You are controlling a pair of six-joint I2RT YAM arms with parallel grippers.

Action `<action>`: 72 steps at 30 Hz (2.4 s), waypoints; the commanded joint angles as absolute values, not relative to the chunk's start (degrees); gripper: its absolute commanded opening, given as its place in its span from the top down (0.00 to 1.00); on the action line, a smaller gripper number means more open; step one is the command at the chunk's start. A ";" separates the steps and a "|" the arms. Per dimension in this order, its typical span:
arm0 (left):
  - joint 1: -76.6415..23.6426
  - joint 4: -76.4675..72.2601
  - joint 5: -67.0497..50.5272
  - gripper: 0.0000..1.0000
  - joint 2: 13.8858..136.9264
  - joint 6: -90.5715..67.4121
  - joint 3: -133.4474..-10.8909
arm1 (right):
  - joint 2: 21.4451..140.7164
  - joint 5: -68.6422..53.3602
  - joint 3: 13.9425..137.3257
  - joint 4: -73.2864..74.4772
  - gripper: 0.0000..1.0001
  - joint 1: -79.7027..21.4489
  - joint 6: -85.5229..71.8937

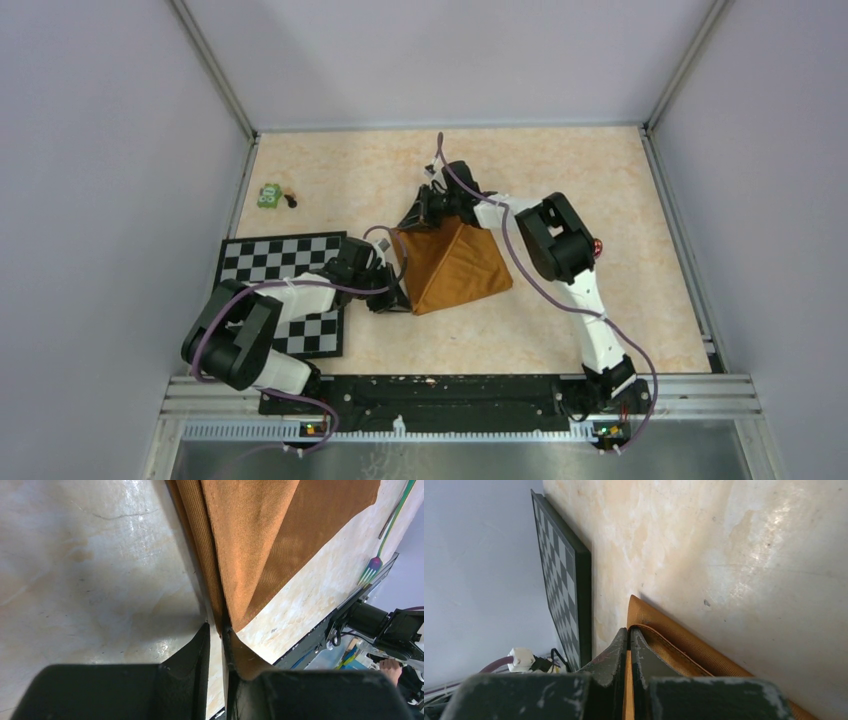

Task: Fold the napkin into a case and place the utensils inside
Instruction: Fold the top corner of the square-folded napkin at the center of the board, then smooth out the upper triangle-folded napkin at the center of the board.

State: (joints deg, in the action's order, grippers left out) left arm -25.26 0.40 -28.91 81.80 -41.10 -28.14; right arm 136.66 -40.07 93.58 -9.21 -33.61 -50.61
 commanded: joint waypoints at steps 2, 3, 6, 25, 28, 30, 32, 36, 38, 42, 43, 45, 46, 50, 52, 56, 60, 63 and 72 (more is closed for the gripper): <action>-25.40 0.47 -26.79 0.80 83.60 -39.30 -26.89 | 137.92 -40.85 96.54 -10.14 1.00 -34.89 -49.98; -25.38 0.48 -26.85 0.80 83.85 -39.30 -26.94 | 138.23 -40.91 96.76 -9.94 1.00 -34.89 -49.93; -25.35 0.42 -26.84 0.81 84.13 -39.15 -26.90 | 139.06 -41.46 97.48 -9.66 1.00 -34.98 -49.92; -25.40 5.37 -24.54 0.74 78.91 -38.27 -28.59 | 136.32 -43.76 106.93 5.45 0.64 -34.61 -42.02; -25.36 8.04 -24.24 0.71 76.91 -37.96 -29.23 | 135.00 -44.32 109.62 12.81 0.57 -34.00 -37.57; -25.30 10.00 -23.91 0.70 75.50 -37.97 -29.35 | 133.27 -43.93 109.76 18.52 0.54 -33.22 -33.31; -25.19 12.72 -23.05 0.69 73.19 -37.94 -29.27 | 129.80 -42.13 104.89 20.01 0.52 -31.91 -30.48; -23.45 19.05 -20.57 0.61 66.66 -36.72 -31.25 | 120.30 -43.36 90.52 12.06 0.48 -28.06 -31.11; -21.60 19.87 -19.89 0.52 64.61 -36.73 -33.71 | 118.10 -43.96 85.63 8.79 0.48 -25.63 -31.14; -16.68 17.08 -20.62 0.38 69.77 -36.59 -42.90 | 117.25 -46.70 80.12 1.97 0.48 -21.45 -33.46; -15.75 15.81 -20.44 0.39 72.51 -36.38 -45.48 | 117.20 -46.68 79.69 1.38 0.48 -21.04 -33.57; -15.04 14.00 -17.97 0.44 78.66 -35.50 -50.85 | 117.16 -46.71 79.21 -0.07 0.50 -20.76 -34.20; -14.54 13.85 -16.56 0.47 81.89 -34.98 -53.40 | 117.17 -47.02 78.96 -1.56 0.52 -20.74 -34.59; -12.60 15.01 -17.37 0.44 94.90 -32.73 -63.44 | 116.39 -48.88 75.91 -8.04 0.54 -21.28 -38.24; -12.46 14.47 -17.29 0.46 99.25 -32.07 -66.16 | 116.41 -49.14 75.41 -7.96 0.54 -21.69 -38.06; -12.43 12.36 -18.53 0.57 103.94 -30.53 -68.62 | 114.71 -49.33 73.03 -7.96 0.55 -23.24 -37.18; -12.48 12.12 -16.92 0.66 105.84 -29.55 -69.51 | 113.35 -49.47 69.76 -9.48 0.56 -24.00 -37.53; -12.48 11.37 -17.58 0.70 107.19 -29.66 -69.34 | 112.43 -49.38 68.17 -9.93 0.58 -25.15 -37.72; -12.48 11.32 -17.57 0.75 109.02 -29.36 -69.58 | 108.98 -48.17 66.74 -7.98 0.57 -31.40 -36.84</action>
